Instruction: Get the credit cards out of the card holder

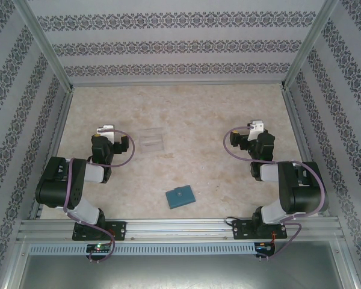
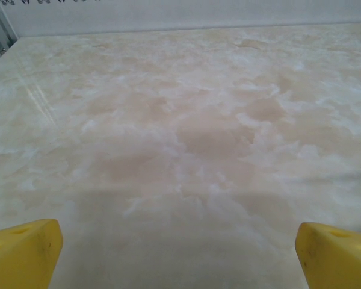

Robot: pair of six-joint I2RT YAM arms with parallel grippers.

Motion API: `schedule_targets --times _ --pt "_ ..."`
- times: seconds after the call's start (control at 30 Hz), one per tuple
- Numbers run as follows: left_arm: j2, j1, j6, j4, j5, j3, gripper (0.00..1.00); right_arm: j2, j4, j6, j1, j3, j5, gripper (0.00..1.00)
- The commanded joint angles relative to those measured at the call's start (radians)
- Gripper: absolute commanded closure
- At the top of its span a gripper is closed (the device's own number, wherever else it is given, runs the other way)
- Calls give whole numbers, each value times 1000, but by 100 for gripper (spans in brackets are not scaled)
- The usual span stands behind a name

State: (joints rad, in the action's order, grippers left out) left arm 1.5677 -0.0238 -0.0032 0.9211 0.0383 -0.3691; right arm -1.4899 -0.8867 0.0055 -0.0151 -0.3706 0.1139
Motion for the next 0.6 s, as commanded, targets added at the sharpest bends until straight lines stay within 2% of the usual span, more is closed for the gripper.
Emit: schedule_targets --times 0.0,0.27,0.5,0.57 --pt "-79 12 2 -54 29 -9 0 73 47 17 15 -4 -54 2" --pt "-276 -7 -79 -369 127 -86 0 223 407 66 63 -114 -148 3" --pt "-324 -8 -318 -893 164 -285 1 324 769 193 111 -232 -132 9" --pt "-302 -10 -348 -1004 129 -343 2 336 863 227 127 -264 -127 12"
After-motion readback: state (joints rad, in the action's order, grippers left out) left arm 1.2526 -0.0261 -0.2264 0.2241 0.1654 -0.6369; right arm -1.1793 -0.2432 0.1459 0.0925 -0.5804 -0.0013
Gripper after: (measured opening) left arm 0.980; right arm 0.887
